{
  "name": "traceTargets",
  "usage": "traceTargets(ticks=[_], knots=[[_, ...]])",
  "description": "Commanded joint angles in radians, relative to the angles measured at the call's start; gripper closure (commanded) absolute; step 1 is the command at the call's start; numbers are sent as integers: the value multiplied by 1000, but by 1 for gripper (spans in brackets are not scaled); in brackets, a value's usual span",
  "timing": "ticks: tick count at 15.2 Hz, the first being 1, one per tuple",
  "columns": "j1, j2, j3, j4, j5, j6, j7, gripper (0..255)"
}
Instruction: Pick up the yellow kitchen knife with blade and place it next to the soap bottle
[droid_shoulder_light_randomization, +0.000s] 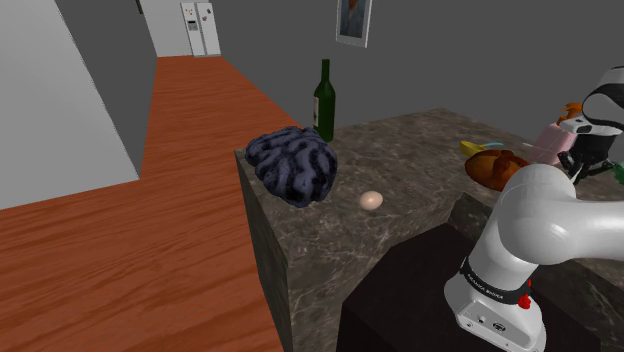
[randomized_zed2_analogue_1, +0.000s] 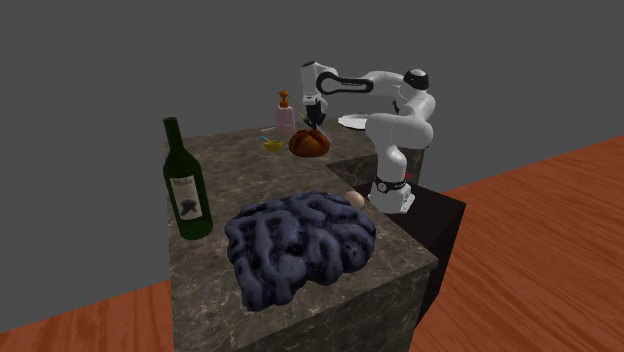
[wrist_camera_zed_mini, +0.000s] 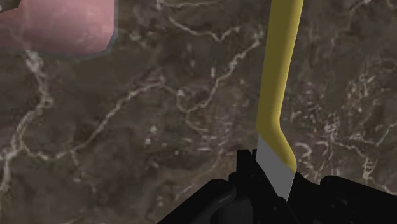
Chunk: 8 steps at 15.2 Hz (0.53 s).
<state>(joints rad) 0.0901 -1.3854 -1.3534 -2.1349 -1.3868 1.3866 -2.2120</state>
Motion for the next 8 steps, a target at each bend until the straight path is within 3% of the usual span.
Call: traceTargets(ticks=[1,5,6,8], knots=[[-1,-1,-2,0,-2,1,-1,255],[-1,-1,-2,0,-2,1,-1,255],[-1,-1,-2,0,-2,1,-1,0],[-1,-1,-2,0,-2,1,-1,0]])
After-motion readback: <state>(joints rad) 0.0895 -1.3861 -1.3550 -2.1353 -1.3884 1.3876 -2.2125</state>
